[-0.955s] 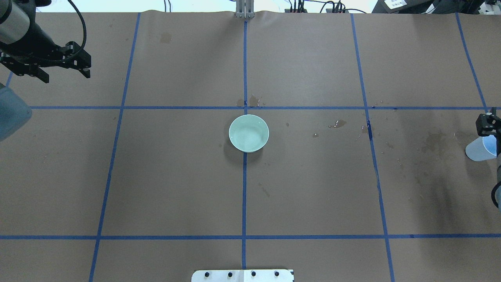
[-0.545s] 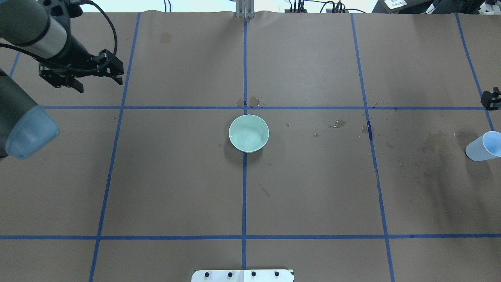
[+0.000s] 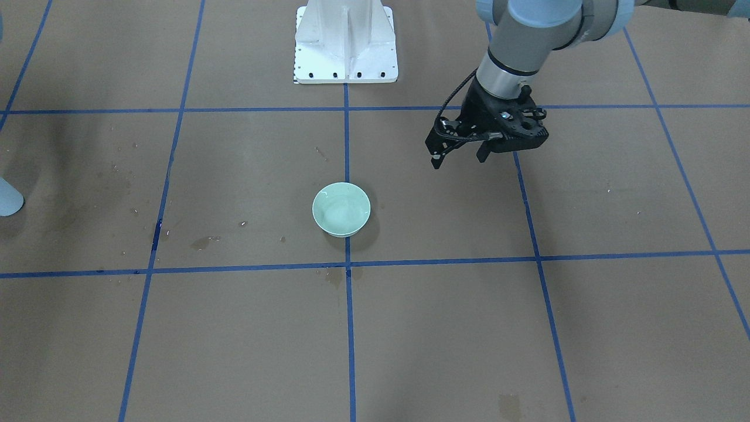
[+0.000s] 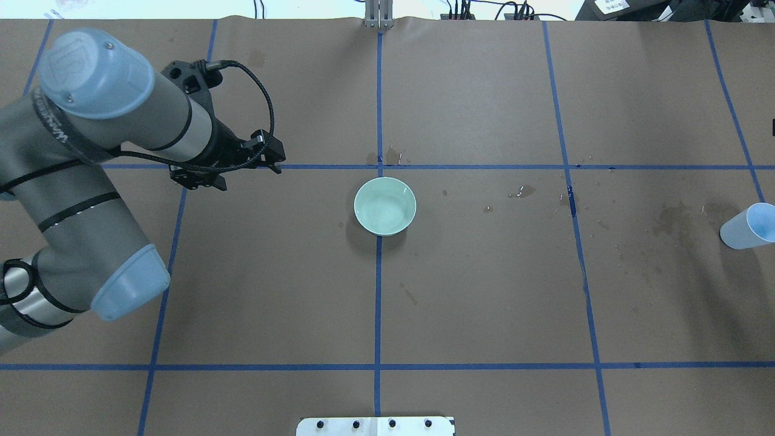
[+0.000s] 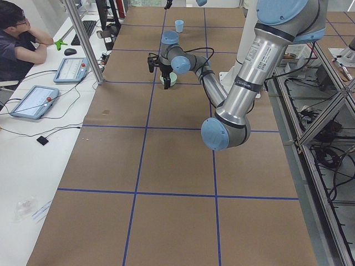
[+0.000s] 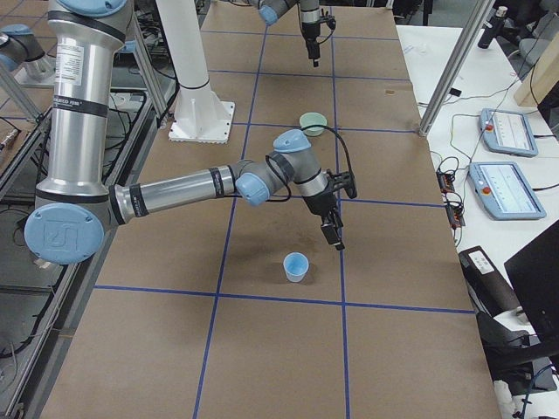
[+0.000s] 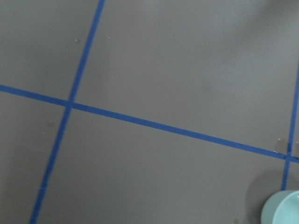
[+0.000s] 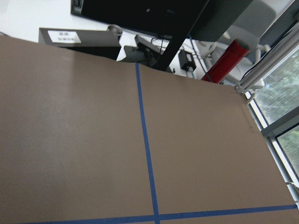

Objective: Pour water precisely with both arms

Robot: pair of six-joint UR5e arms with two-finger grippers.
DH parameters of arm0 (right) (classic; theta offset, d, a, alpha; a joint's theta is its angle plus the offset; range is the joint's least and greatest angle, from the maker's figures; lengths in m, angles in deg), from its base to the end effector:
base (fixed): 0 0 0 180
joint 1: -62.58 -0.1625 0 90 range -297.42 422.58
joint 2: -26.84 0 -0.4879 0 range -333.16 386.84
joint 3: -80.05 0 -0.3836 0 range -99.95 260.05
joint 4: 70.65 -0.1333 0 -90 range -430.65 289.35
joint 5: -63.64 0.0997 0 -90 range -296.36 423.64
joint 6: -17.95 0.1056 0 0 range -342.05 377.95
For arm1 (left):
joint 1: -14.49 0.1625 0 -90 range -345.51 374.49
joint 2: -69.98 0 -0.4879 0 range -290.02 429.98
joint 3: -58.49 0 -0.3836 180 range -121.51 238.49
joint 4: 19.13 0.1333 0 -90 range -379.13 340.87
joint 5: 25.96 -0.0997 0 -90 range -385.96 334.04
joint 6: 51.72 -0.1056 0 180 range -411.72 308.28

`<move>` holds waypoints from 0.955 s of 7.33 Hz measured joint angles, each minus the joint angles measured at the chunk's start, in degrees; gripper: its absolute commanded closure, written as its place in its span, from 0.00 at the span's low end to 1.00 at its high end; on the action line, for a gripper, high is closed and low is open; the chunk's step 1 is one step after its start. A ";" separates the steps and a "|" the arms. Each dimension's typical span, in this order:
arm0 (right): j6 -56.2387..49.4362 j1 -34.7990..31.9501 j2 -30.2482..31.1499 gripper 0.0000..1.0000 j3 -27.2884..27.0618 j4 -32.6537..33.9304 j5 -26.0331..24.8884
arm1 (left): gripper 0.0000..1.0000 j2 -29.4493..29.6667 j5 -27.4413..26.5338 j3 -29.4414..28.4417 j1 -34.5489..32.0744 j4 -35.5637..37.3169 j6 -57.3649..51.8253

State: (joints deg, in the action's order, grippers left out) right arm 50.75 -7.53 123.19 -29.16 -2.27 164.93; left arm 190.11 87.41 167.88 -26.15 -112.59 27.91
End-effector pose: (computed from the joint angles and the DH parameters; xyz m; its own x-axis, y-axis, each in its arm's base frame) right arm -0.0509 -0.4717 0.5910 0.8954 0.0519 0.4423 -0.2434 0.8888 0.3884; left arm 0.4195 -0.4806 0.2715 0.5138 -0.2232 -0.8284 0.2695 0.9587 -0.0912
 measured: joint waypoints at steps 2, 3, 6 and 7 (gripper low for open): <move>-2.87 -3.18 -3.58 0.01 2.11 4.18 8.45 | 0.00 3.22 -3.52 -6.37 3.98 -7.76 4.91; -3.25 -3.60 -4.31 0.01 2.42 5.23 9.88 | 0.00 5.50 -5.36 -9.32 6.27 -7.49 6.02; -3.44 -3.80 -5.20 0.01 3.27 6.39 11.65 | 0.01 10.81 -7.61 -15.43 10.29 -4.73 6.71; -3.45 -3.80 -5.87 0.01 3.43 7.49 13.12 | 0.01 12.34 -7.86 -17.77 10.70 -4.83 6.72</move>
State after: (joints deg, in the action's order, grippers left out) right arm 47.31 -11.34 117.32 -25.73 5.21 178.05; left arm 202.45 79.55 150.11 -15.45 -117.41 34.63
